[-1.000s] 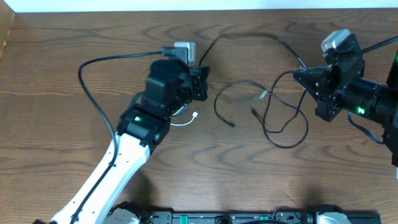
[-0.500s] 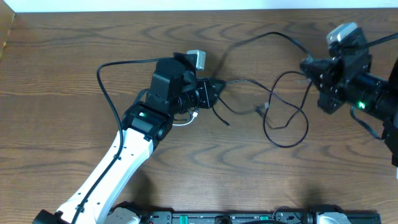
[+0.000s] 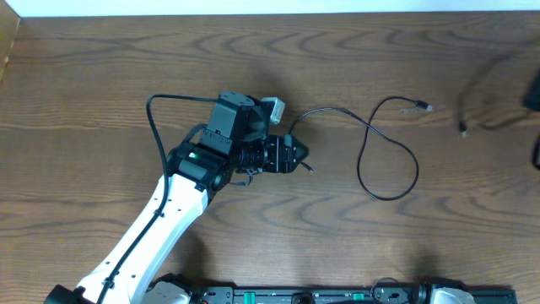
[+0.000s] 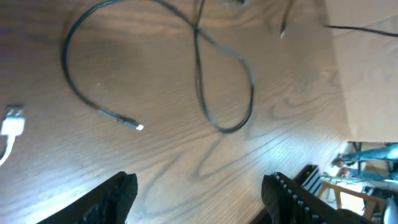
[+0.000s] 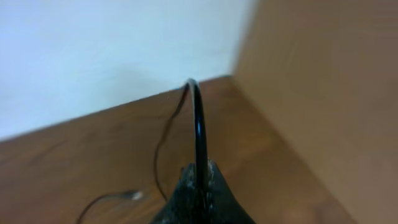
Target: Untangle cables
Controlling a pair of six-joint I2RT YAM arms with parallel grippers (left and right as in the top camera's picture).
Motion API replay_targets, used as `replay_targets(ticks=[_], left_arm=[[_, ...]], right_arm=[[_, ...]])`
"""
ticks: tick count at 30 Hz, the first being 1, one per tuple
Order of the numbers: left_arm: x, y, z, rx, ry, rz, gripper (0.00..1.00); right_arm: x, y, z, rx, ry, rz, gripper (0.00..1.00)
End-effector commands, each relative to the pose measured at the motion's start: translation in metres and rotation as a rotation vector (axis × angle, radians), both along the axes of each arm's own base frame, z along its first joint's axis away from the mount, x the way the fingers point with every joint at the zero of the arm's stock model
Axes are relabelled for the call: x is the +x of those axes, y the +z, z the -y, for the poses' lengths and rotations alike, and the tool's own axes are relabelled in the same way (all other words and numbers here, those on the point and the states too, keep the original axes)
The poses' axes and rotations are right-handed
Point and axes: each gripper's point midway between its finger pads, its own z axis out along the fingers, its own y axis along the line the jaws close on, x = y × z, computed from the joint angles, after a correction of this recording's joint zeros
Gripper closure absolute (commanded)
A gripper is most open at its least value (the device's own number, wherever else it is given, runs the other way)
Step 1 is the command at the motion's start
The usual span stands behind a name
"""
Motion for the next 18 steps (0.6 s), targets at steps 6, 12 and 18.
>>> replay_targets(ticks=[6, 12, 18], left_arm=[[0.000, -0.025, -0.037, 0.217, 0.100, -0.014, 0.31], [-0.011, -0.035, -0.046, 0.267, 0.104, -0.072, 0.31], [-0.011, -0.035, -0.046, 0.267, 0.104, -0.072, 0.31]], right_arm=[[-0.008, -0.028, 0.066, 0.173, -0.216, 0.014, 0.99], [0.008, -0.077, 0.103, 0.273, -0.307, -0.081, 0.99], [0.012, -0.111, 0.132, 0.323, -0.387, -0.142, 0.99]])
